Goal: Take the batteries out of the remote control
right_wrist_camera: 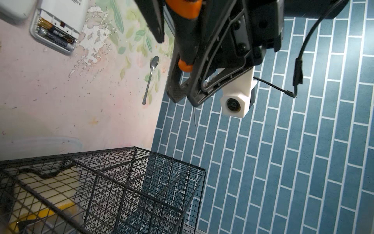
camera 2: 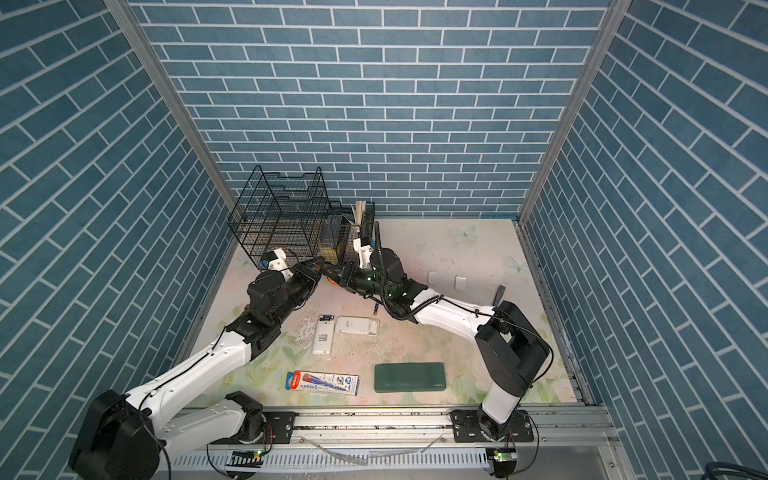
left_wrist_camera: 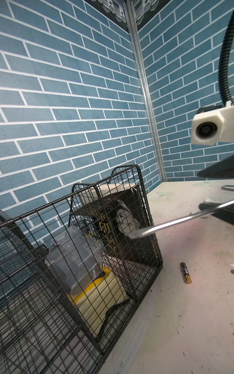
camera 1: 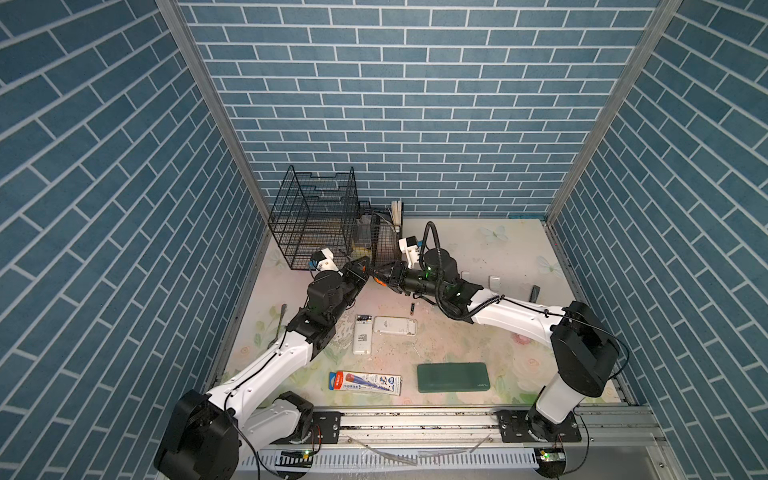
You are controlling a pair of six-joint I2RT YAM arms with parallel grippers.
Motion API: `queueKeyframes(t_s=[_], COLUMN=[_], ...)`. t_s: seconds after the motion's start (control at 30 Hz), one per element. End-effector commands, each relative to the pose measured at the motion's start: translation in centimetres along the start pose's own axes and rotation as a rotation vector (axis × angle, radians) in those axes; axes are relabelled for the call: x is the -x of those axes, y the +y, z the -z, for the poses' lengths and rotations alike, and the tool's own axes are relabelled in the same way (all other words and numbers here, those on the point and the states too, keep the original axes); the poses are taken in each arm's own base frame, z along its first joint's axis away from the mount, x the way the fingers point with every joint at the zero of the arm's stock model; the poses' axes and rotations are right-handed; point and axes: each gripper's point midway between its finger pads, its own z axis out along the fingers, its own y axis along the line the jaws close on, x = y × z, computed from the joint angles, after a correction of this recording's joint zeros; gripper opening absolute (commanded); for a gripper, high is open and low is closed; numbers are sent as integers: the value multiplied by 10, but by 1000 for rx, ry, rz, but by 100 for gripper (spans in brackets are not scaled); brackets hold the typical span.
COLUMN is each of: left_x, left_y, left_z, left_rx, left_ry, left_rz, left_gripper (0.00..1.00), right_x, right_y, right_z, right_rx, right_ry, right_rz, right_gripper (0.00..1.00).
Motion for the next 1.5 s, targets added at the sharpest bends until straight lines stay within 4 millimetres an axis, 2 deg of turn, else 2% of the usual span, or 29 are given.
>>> queueKeyframes(t_s=[0.0,0.13,0.33,0.53,0.6,0.73,0.87,0.97,1.23,1.47], left_x=[3,7,5,-17,-27,-48,-67,-76,-98,-107], left_y=[8,15,27,59,73,100,127,139,156,164], left_z=[7,14,30,59,66,75,84,90,98,101], left_rx=[28,53,123,277,324,411,509,569,693,753], left_ry=[-14,-19,27,186,240,356,466,536,695,759], left_rz=[-54,-77,-149,-222,-237,-255,-307,-370,-536,-597], left_gripper=[35,48,58,69,81,84,86,86,86,86], right_x=[14,13,5,-6,-12,-22,-28,-28,-23,-21], right_y=[9,-3,-17,-29,-32,-39,-48,-56,-62,-76], right_z=[13,22,40,82,97,116,120,119,112,116], right_rx=[-14,-52,-105,-218,-275,-368,-408,-423,-418,-448], right_ry=[-8,12,82,224,284,388,445,461,472,486], right_rz=[13,11,15,38,76,144,168,166,167,339], right_gripper=[0,0,0,0,0,0,0,0,0,0])
